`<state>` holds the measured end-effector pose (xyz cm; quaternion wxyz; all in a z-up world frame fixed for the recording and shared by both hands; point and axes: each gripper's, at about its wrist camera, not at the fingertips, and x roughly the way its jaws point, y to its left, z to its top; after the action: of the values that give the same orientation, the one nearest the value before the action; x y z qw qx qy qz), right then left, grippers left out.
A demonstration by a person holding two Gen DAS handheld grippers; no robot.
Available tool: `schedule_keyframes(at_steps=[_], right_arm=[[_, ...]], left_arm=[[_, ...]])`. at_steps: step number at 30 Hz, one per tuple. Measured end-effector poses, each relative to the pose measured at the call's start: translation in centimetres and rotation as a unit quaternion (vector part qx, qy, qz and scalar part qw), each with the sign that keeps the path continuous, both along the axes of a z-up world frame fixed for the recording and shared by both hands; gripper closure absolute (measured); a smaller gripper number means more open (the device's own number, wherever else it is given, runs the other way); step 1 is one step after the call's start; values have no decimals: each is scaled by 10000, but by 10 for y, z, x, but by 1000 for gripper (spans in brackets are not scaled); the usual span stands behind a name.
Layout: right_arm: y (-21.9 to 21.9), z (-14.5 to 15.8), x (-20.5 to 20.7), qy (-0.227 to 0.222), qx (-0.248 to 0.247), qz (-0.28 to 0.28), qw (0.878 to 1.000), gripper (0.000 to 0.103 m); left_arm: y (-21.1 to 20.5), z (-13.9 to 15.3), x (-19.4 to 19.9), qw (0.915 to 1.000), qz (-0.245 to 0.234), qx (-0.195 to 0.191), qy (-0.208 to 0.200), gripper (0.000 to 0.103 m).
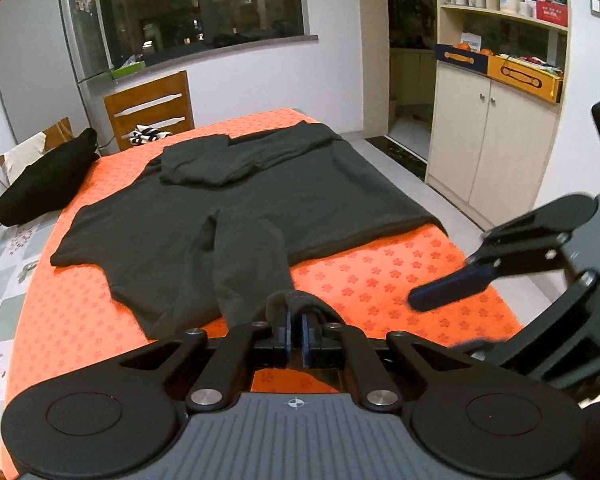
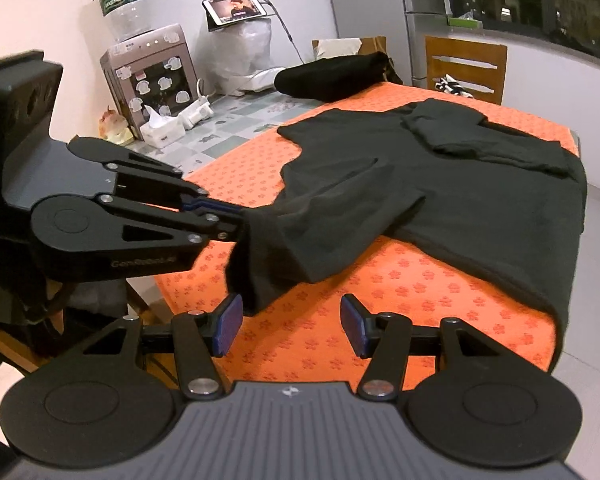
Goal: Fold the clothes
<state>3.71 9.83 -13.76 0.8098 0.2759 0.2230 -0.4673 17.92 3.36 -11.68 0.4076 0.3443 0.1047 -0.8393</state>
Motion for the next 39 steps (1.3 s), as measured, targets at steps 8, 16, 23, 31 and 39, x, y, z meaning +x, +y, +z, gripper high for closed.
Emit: schedule_keyframes(at_steps=[8, 16, 23, 31, 39], right_arm=[[-15, -12, 5, 90, 38, -709, 9974, 48], [-20, -22, 21, -279, 231, -629, 9974, 52], [-9, 1, 3, -277, -70, -714, 9970, 100], [7, 33, -15, -167, -293, -716, 9969, 100], [30, 52, -10, 346, -305, -307, 9985, 100]], left_arm=[[3, 8, -6, 10000, -42, 15, -66, 95], [2, 14, -4, 9998, 173, 57, -72, 95], [15, 17, 8, 9988, 262, 264, 319, 94], [59, 18, 43, 9838, 752, 821, 1408, 46], [82, 13, 38, 9596, 1199, 1050, 2318, 41]])
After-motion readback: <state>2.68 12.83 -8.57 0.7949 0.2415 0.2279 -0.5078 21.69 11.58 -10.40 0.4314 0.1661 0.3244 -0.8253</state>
